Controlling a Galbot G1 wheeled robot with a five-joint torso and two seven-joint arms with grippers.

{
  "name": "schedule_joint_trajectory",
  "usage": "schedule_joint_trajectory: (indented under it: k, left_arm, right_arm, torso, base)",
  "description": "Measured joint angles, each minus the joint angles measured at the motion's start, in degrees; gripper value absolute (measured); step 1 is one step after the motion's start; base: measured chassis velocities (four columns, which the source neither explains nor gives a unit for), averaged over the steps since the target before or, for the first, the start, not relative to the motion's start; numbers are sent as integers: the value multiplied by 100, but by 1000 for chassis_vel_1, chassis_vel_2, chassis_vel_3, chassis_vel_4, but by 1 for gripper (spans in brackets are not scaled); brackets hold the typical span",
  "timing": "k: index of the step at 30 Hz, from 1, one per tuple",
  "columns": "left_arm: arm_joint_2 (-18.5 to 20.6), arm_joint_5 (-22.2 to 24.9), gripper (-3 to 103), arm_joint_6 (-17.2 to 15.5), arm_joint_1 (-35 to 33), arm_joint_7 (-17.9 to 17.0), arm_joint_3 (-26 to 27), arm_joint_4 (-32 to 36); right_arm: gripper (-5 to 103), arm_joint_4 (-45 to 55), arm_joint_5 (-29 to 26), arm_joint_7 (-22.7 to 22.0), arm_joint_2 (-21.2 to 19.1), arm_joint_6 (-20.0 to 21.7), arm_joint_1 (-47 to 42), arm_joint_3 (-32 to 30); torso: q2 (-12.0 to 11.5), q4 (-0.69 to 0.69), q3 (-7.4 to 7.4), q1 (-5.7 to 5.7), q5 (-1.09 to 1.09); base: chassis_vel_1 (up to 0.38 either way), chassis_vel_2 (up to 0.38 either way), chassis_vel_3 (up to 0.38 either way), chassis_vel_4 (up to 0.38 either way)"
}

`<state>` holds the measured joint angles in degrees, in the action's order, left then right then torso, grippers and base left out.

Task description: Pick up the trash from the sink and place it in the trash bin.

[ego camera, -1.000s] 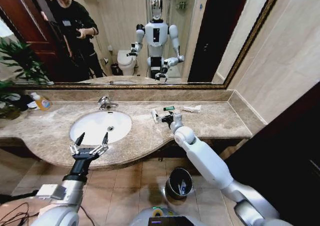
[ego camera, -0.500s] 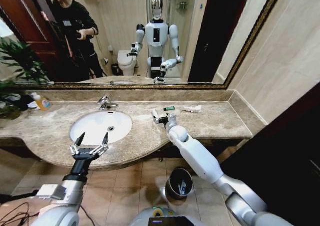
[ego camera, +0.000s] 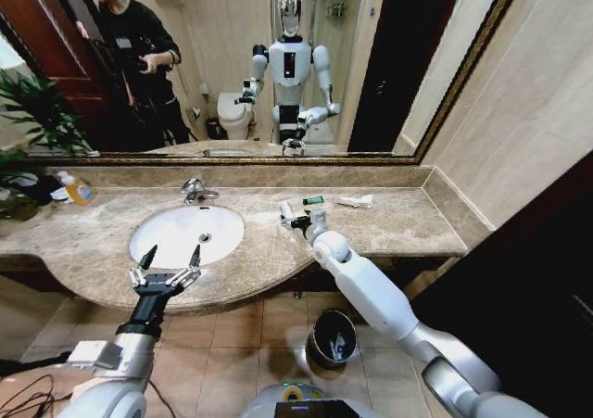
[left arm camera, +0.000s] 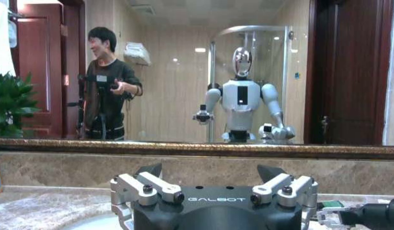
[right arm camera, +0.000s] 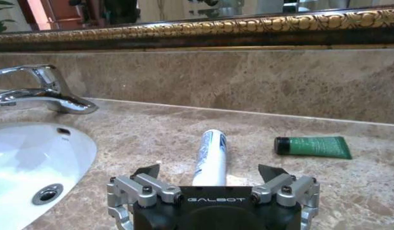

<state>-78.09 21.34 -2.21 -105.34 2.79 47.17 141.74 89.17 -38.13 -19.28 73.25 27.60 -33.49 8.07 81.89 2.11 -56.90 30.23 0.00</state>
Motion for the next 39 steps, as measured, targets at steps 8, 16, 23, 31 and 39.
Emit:
schedule_joint_trajectory:
  k: [8,16,23,31,39]
  left_arm:
    - [0,0,100,0,0,0,0,0]
    - [0,0,100,0,0,0,0,0]
    - [0,0,100,0,0,0,0,0]
    - [0,0,100,0,0,0,0,0]
    - [0,0,100,0,0,0,0,0]
  right_arm:
    - [100,13,-2,-138,4,5,76,49]
    - [100,90,1,-311,128,-10,-24,131]
    - [100,120,18,-307,155,-44,-18,203]
    - [100,-414,144,-196,308,-105,289,131]
    - [100,-763,159,-223,401,-70,344,107]
  torso:
    - [0,0,0,0,0]
    - [0,0,0,0,0]
    - [0,-1,0,0,0]
    - [0,0,0,0,0]
    - [-1,0,0,0,0]
  base:
    - [0,0,0,0]
    - [0,0,0,0]
    - [0,0,0,0]
    - [0,0,0,0]
    - [0,0,0,0]
